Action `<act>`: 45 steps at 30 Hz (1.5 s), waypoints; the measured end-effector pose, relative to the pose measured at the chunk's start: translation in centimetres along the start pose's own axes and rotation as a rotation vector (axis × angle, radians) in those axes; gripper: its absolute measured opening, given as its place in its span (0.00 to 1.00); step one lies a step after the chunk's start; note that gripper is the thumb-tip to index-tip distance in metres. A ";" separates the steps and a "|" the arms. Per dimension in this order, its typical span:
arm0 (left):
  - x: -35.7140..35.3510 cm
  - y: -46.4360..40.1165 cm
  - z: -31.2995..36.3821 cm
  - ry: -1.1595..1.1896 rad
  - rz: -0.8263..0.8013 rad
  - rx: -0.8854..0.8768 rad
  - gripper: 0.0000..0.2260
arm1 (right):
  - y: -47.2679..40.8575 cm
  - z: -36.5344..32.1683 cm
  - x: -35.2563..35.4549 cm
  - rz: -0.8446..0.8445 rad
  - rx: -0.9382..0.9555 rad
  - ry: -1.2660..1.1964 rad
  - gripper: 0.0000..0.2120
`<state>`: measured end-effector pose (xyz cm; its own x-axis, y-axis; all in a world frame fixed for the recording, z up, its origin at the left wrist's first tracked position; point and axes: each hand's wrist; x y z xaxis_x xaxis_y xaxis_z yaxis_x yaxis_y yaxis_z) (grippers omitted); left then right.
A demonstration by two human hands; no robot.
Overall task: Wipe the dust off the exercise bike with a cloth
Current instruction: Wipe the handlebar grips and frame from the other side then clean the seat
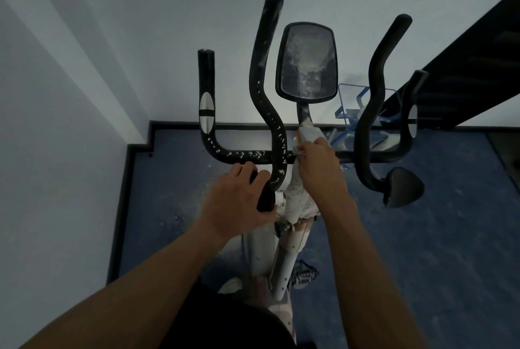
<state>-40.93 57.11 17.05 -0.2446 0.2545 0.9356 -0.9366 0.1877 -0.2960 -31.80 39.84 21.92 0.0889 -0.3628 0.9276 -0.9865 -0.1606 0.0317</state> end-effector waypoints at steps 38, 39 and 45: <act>-0.1 0.1 -0.1 -0.030 -0.013 0.004 0.27 | 2.3 0.2 -2.2 0.183 -0.074 -0.339 0.04; -0.1 0.1 -0.1 -0.034 -0.015 0.006 0.27 | 2.3 0.3 -2.2 0.242 -0.085 -0.327 0.05; -0.2 0.1 0.0 -0.017 -0.011 0.003 0.26 | 0.1 -1.0 -1.2 0.232 -0.085 -0.289 0.07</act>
<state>-40.98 57.10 16.78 -0.2383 0.2364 0.9420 -0.9401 0.1873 -0.2848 -32.15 41.16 21.22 -0.1149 -0.6263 0.7711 -0.9918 0.0284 -0.1248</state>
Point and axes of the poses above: each hand's wrist, its own y-axis away from the middle knuckle, its own x-axis out of the back of the hand, z = x × y, and after that the axes turned 4 degrees about -y, right-handed
